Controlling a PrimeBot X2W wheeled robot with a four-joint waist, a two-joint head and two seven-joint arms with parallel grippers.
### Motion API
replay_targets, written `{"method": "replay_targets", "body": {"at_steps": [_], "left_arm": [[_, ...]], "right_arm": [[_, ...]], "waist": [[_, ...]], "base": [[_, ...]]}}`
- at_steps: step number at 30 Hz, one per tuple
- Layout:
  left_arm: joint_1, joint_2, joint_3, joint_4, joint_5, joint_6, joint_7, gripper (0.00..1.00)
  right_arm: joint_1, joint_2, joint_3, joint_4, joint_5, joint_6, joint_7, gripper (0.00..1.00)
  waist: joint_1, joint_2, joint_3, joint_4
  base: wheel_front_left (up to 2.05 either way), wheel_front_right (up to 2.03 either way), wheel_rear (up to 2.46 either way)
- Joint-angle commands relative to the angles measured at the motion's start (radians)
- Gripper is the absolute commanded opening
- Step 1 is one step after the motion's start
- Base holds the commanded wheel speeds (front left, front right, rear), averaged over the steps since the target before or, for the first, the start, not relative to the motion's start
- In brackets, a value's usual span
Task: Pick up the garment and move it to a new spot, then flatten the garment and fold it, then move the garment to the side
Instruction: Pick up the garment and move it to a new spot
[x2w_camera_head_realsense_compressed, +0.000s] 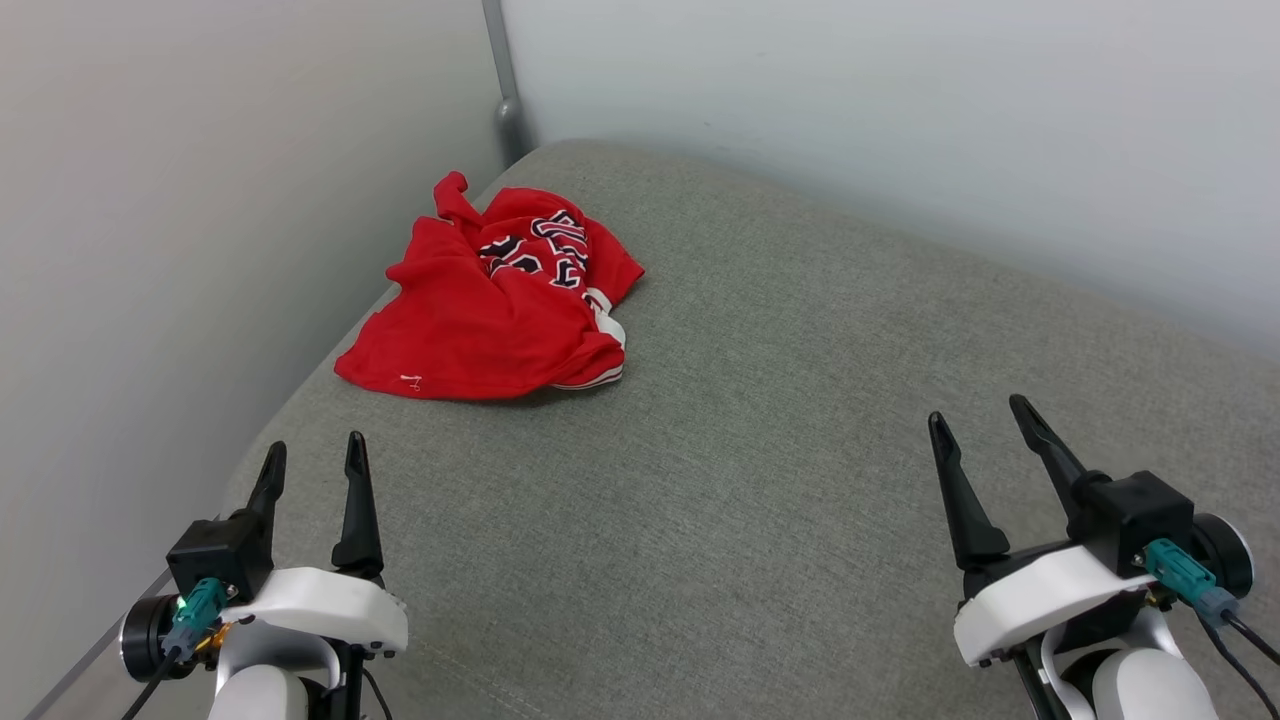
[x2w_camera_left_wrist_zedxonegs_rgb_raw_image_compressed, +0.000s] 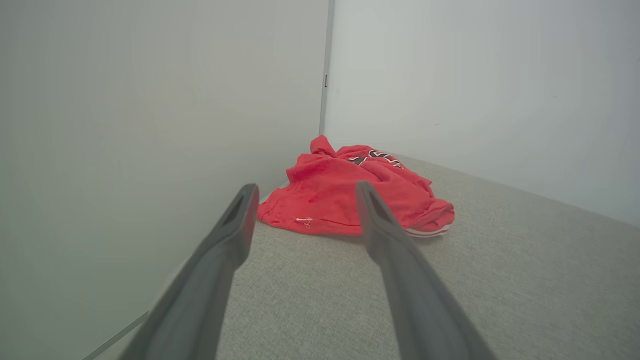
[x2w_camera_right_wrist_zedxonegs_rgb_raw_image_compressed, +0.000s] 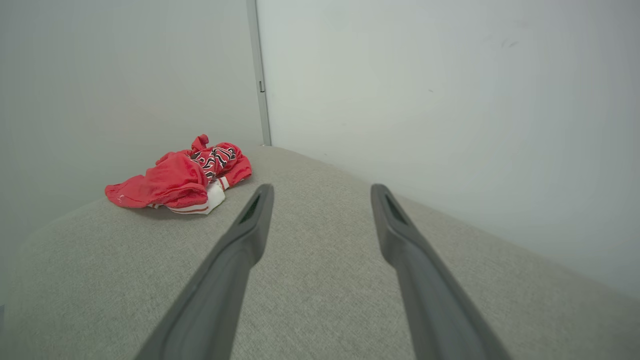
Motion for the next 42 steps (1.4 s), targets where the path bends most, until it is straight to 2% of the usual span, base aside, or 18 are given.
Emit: {"method": "replay_targets", "body": {"at_steps": [1, 9, 15, 19, 25, 28, 33, 38, 42], "left_arm": [[0.004, 0.001, 0.009, -0.007, 0.000, -0.001, -0.002, 1.00], [0.000, 0.001, 0.020, -0.014, 0.015, -0.006, -0.002, 1.00], [-0.088, 0.007, 0.012, 0.015, 0.009, -0.013, -0.002, 1.00], [-0.175, 0.036, 0.009, 0.056, -0.007, -0.019, 0.000, 1.00], [-0.411, 0.141, -0.010, 0.116, -0.063, -0.031, 0.086, 1.00], [-0.517, 0.195, -0.038, 0.148, -0.119, -0.033, 0.189, 1.00], [-0.641, 0.327, -0.118, 0.199, -0.308, -0.033, 0.426, 1.00], [-0.694, 0.456, -0.161, 0.252, -0.498, -0.033, 0.707, 1.00], [-0.695, 0.522, -0.153, 0.309, -0.592, -0.033, 0.867, 1.00]], "right_arm": [[-0.018, 0.000, 0.008, -0.006, -0.003, -0.001, 0.004, 1.00], [-0.030, 0.000, 0.019, -0.010, -0.010, -0.001, 0.010, 1.00], [-0.037, 0.000, -0.003, -0.028, -0.023, -0.001, 0.020, 1.00], [-0.052, 0.000, -0.014, -0.049, -0.047, -0.001, 0.035, 1.00], [-0.124, 0.000, -0.002, -0.085, -0.091, -0.001, 0.057, 1.00], [-0.170, 0.000, 0.007, -0.101, -0.112, -0.001, 0.062, 1.00], [-0.224, 0.000, 0.019, -0.118, -0.127, -0.001, 0.064, 1.00], [-0.261, 0.000, 0.014, -0.114, -0.128, -0.001, 0.053, 1.00], [-0.280, 0.000, 0.011, -0.103, -0.118, -0.001, 0.036, 1.00]], "waist": [[0.0000, 0.0000, 0.007, 0.005], [0.0000, 0.0000, 0.018, 0.007], [0.0000, 0.0000, 0.046, 0.007], [0.0000, 0.0000, 0.084, -0.008], [0.0000, 0.0000, 0.200, -0.074], [0.0000, 0.0000, 0.268, -0.116], [0.0000, 0.0000, 0.371, -0.187], [0.0000, 0.0000, 0.449, -0.250], [0.0000, 0.0000, 0.493, -0.293]], "base": [[0.00, 0.00, 0.00], [0.00, 0.00, 0.00], [0.00, 0.00, 0.00], [0.00, 0.00, 0.00], [0.00, 0.00, 0.00], [0.00, 0.00, 0.00], [0.00, 0.00, 0.00], [0.00, 0.00, 0.00], [0.00, 0.00, 0.00]]}}
